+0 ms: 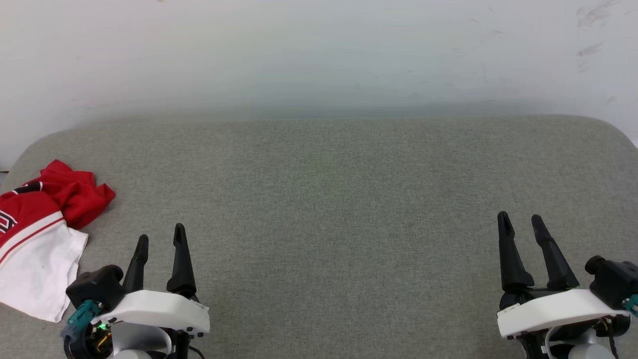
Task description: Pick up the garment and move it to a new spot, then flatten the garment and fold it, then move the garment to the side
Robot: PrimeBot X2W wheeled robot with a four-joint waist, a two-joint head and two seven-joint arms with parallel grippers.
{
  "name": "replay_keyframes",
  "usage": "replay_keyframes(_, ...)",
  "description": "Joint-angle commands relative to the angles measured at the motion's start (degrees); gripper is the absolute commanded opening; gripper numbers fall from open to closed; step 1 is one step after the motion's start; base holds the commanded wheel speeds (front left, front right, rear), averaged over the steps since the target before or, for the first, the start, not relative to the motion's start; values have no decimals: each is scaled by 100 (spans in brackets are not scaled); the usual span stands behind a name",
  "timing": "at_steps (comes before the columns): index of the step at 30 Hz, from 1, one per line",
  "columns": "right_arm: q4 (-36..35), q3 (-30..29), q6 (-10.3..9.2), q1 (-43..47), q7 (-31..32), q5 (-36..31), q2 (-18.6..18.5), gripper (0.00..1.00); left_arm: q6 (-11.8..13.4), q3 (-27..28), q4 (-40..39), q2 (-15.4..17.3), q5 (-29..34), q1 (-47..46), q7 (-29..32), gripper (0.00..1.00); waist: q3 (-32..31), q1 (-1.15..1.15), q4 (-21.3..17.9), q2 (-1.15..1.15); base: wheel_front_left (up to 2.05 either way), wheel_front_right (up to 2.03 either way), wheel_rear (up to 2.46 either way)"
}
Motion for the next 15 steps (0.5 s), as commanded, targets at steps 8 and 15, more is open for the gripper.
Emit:
replay_keyframes(8,-107,38,-1,28,-174,-657,-7,100,235,-184,-123,165,546,30,-171,100,-1,0,-1,0,0,0,0)
replay_keyframes(15,-129,90,-2,77,-319,-1187,-8,100,372,-307,-188,249,1000,77,-296,100,11,0,-16,0,0,0,0)
